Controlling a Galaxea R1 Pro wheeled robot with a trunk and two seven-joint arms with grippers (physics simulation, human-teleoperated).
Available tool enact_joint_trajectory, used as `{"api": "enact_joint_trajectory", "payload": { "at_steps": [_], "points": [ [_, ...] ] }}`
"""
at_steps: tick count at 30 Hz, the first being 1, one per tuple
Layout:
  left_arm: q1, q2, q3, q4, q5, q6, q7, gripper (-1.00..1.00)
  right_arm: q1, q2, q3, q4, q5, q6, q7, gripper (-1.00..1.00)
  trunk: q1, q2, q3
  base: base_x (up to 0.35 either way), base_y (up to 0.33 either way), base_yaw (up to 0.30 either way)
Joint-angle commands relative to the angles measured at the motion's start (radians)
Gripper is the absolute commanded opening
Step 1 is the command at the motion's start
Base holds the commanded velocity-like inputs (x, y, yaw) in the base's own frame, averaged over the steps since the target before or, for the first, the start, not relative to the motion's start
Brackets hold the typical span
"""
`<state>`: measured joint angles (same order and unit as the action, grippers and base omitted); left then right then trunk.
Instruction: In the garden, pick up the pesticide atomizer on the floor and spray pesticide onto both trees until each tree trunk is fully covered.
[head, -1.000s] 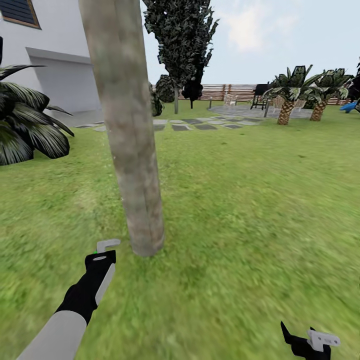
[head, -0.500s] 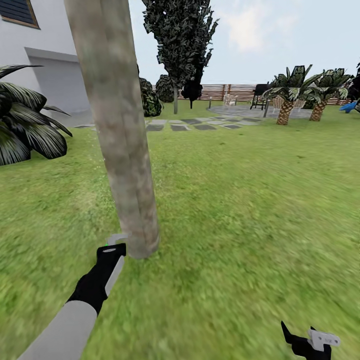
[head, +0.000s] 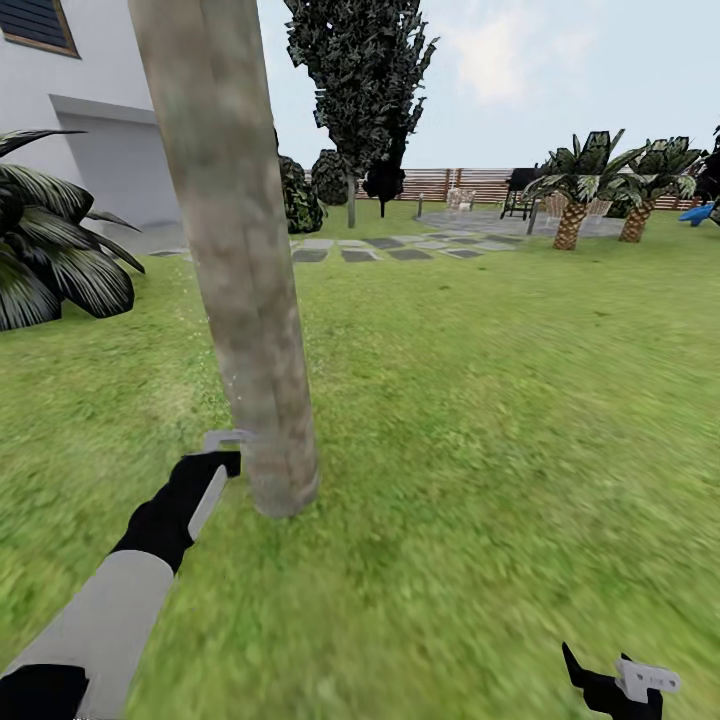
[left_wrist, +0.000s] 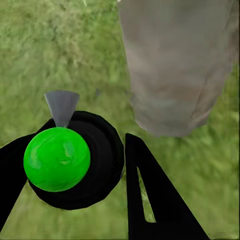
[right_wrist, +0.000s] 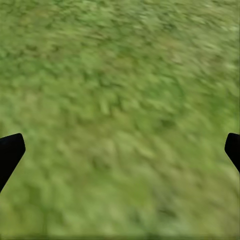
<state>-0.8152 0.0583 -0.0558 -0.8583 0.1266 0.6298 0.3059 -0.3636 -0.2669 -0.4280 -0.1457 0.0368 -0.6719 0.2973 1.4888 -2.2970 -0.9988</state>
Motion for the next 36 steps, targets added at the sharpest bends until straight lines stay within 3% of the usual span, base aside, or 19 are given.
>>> {"api": "enact_joint_trajectory", "payload": {
  "at_steps": [1, 3, 5, 9, 12, 13, 15, 17, 18, 20, 22, 25, 27, 28, 30, 33, 36],
  "points": [
    [-0.004, 0.009, -0.001, 0.000, -0.007, 0.007, -0.064, -1.00, 0.000, 0.000, 0.000, 0.000, 0.000, 0.000, 0.000, 1.00, 0.000, 0.000, 0.000, 0.000, 0.000, 0.000],
    [-0.029, 0.010, -0.006, 0.000, -0.010, 0.024, -0.158, -1.00, 0.000, 0.000, 0.000, 0.000, 0.000, 0.000, 0.000, 1.00, 0.000, 0.000, 0.000, 0.000, 0.000, 0.000],
    [-0.054, 0.005, -0.008, -0.003, -0.008, 0.088, -0.211, -1.00, 0.000, 0.000, 0.000, 0.000, 0.000, 0.000, 0.000, 1.00, 0.000, 0.000, 0.000, 0.000, 0.000, 0.000],
    [-0.123, 0.028, -0.008, 0.006, -0.015, 0.147, -0.350, -1.00, 0.000, 0.000, 0.000, 0.000, 0.000, 0.000, 0.000, 1.00, 0.000, 0.000, 0.000, 0.000, 0.000, 0.000],
    [-0.152, 0.075, -0.007, 0.006, -0.011, 0.242, -0.371, -1.00, 0.000, 0.000, 0.000, 0.000, 0.000, 0.000, 0.000, 1.00, 0.000, 0.000, 0.000, 0.000, 0.000, 0.000],
    [-0.168, 0.108, -0.008, 0.009, -0.012, 0.293, -0.402, -1.00, 0.000, 0.000, 0.000, 0.000, 0.000, 0.000, 0.000, 1.00, 0.000, 0.000, 0.000, 0.000, 0.000, 0.000],
    [-0.190, 0.129, -0.014, 0.011, -0.015, 0.326, -0.451, -1.00, 0.000, 0.000, 0.000, 0.000, 0.000, 0.000, 0.000, 1.00, 0.000, 0.000, 0.000, 0.000, 0.000, 0.000],
    [-0.218, 0.134, -0.072, 0.012, -0.017, 0.363, -0.468, -1.00, 0.000, 0.000, 0.000, 0.000, 0.000, 0.000, 0.000, 1.00, 0.000, 0.000, 0.000, 0.000, 0.000, 0.000],
    [-0.244, 0.134, -0.154, 0.013, -0.017, 0.380, -0.474, -1.00, 0.000, 0.000, 0.000, 0.000, 0.000, 0.000, 0.000, 1.00, 0.000, 0.000, 0.000, 0.000, 0.000, 0.000],
    [-0.282, 0.119, -0.222, 0.014, -0.012, 0.389, -0.485, -1.00, 0.000, 0.000, 0.000, 0.000, 0.000, 0.000, 0.000, 1.00, 0.000, 0.000, 0.000, 0.000, 0.000, 0.000],
    [-0.292, 0.111, -0.235, 0.013, -0.008, 0.391, -0.510, -1.00, 0.000, 0.000, 0.000, 0.000, -0.001, 0.000, 0.000, 1.00, 0.000, 0.000, 0.000, 0.000, 0.000, 0.000],
    [-0.292, 0.128, -0.239, 0.018, -0.010, 0.393, -0.542, -1.00, 0.000, 0.000, 0.000, 0.000, 0.000, 0.000, 0.000, 1.00, 0.000, 0.000, 0.000, 0.000, 0.000, 0.000],
    [-0.294, 0.162, -0.238, 0.037, -0.010, 0.393, -0.545, -1.00, 0.000, 0.000, 0.000, 0.000, 0.000, 0.000, 0.000, 1.00, 0.000, 0.000, 0.000, 0.000, 0.000, 0.000],
    [-0.295, 0.199, -0.237, 0.053, -0.009, 0.393, -0.546, -1.00, 0.000, 0.000, 0.000, 0.000, 0.000, 0.000, 0.000, 1.00, 0.000, 0.000, 0.000, 0.000, 0.000, 0.000],
    [-0.297, 0.219, -0.237, 0.060, -0.009, 0.393, -0.547, -1.00, 0.000, 0.000, 0.000, 0.000, 0.000, 0.000, 0.000, 1.00, 0.000, 0.000, 0.000, 0.000, 0.000, 0.000],
    [-0.296, 0.209, -0.242, 0.051, -0.009, 0.393, -0.547, -1.00, 0.000, 0.000, 0.000, 0.000, 0.000, 0.000, -0.001, 1.00, 0.000, 0.000, 0.000, 0.000, 0.000, 0.000],
    [-0.297, 0.157, -0.245, 0.042, -0.009, 0.393, -0.547, -1.00, 0.000, 0.000, 0.000, 0.000, 0.000, 0.000, -0.001, 1.00, 0.000, 0.000, 0.000, 0.000, 0.000, 0.000]
  ]
}}
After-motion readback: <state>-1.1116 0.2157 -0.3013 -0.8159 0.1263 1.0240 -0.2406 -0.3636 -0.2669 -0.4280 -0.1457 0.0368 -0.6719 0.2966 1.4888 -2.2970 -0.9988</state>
